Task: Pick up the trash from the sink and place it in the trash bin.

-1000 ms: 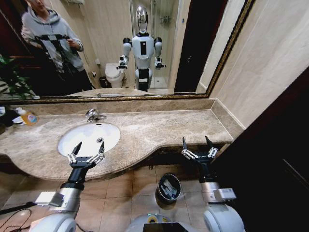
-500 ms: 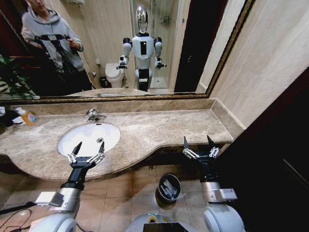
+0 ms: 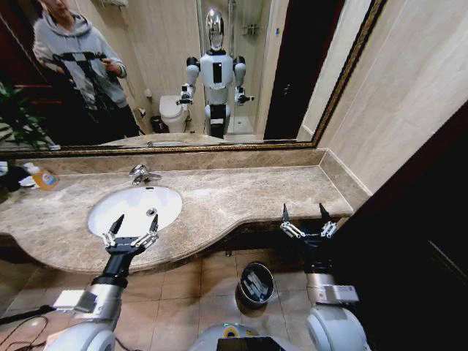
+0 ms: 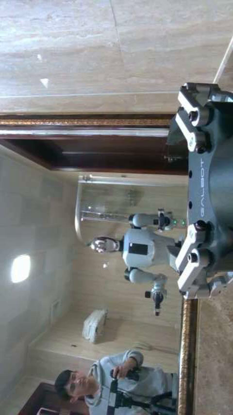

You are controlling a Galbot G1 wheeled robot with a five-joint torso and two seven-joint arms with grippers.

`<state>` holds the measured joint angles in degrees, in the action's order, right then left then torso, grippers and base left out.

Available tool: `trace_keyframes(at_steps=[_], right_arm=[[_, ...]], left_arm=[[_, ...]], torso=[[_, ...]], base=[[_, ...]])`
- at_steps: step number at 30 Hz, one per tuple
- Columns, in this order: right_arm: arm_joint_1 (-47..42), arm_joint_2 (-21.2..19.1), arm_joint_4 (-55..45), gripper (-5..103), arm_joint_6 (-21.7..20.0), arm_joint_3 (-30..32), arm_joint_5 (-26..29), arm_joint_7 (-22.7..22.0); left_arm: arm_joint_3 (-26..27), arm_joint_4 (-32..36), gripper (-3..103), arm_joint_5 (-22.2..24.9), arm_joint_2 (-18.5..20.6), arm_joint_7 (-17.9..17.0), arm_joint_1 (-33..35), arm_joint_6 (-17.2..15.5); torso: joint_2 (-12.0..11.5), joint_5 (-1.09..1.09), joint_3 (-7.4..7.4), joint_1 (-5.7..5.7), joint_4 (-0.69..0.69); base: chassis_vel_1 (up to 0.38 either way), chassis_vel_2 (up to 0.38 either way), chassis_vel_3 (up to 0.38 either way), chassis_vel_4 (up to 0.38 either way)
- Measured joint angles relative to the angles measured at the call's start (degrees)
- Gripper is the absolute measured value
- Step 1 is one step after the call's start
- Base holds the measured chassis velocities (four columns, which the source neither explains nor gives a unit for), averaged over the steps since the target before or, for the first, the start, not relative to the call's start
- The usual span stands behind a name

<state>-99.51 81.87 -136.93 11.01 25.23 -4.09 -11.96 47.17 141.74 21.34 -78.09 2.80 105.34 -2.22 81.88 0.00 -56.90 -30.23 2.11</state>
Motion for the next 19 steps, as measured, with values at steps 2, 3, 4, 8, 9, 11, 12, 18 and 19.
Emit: trace_keyframes(at_steps=[2, 3, 4, 8, 9, 11, 12, 18, 19], right_arm=[[-0.02, 0.04, -0.08, 100, -0.11, -0.03, 0.00, 0.11], [-0.03, 0.05, -0.10, 100, -0.14, -0.03, 0.01, 0.15], [-0.03, 0.05, -0.10, 100, -0.14, -0.03, 0.01, 0.15], [-0.04, 0.07, -0.13, 100, -0.19, -0.05, 0.01, 0.21], [-0.05, 0.07, -0.14, 100, -0.19, -0.06, 0.01, 0.23], [-0.05, 0.08, -0.15, 100, -0.20, -0.06, 0.02, 0.24], [-0.06, 0.08, -0.15, 100, -0.21, -0.06, 0.02, 0.25], [-0.08, 0.09, -0.17, 100, -0.23, -0.07, 0.02, 0.28], [-0.08, 0.08, -0.18, 100, -0.24, -0.06, 0.03, 0.29]], left_arm=[[0.00, 0.00, 100, 0.00, 0.00, 0.00, 0.00, 0.00], [0.00, 0.00, 100, 0.00, 0.00, 0.00, 0.00, 0.00], [0.00, 0.00, 100, 0.00, 0.00, 0.00, 0.00, 0.00], [0.00, 0.00, 100, 0.00, 0.00, 0.00, 0.00, 0.00], [0.00, 0.00, 100, 0.00, 0.00, 0.00, 0.00, 0.00], [0.00, 0.00, 100, 0.00, 0.00, 0.00, 0.00, 0.00], [0.00, 0.00, 100, 0.00, 0.00, 0.00, 0.00, 0.00], [0.00, 0.00, 100, 0.00, 0.00, 0.00, 0.00, 0.00], [0.00, 0.00, 100, 0.00, 0.00, 0.00, 0.00, 0.00]], torso=[[0.00, 0.00, 0.00, 0.00, 0.00], [0.00, 0.00, 0.00, 0.00, 0.00], [0.00, 0.00, 0.00, 0.00, 0.00], [0.00, 0.00, 0.00, 0.00, 0.00], [0.00, 0.00, 0.00, 0.00, 0.00], [0.00, 0.00, 0.00, 0.00, 0.00], [0.00, 0.00, 0.00, 0.00, 0.00], [0.00, 0.00, 0.00, 0.00, 0.00], [0.00, 0.00, 0.00, 0.00, 0.00]], base=[[0.000, 0.000, 0.000, 0.000], [0.000, 0.000, 0.000, 0.000], [0.000, 0.000, 0.000, 0.000], [0.000, 0.000, 0.000, 0.000], [0.000, 0.000, 0.000, 0.000], [0.000, 0.000, 0.000, 0.000], [0.000, 0.000, 0.000, 0.000], [0.000, 0.000, 0.000, 0.000], [0.000, 0.000, 0.000, 0.000]])
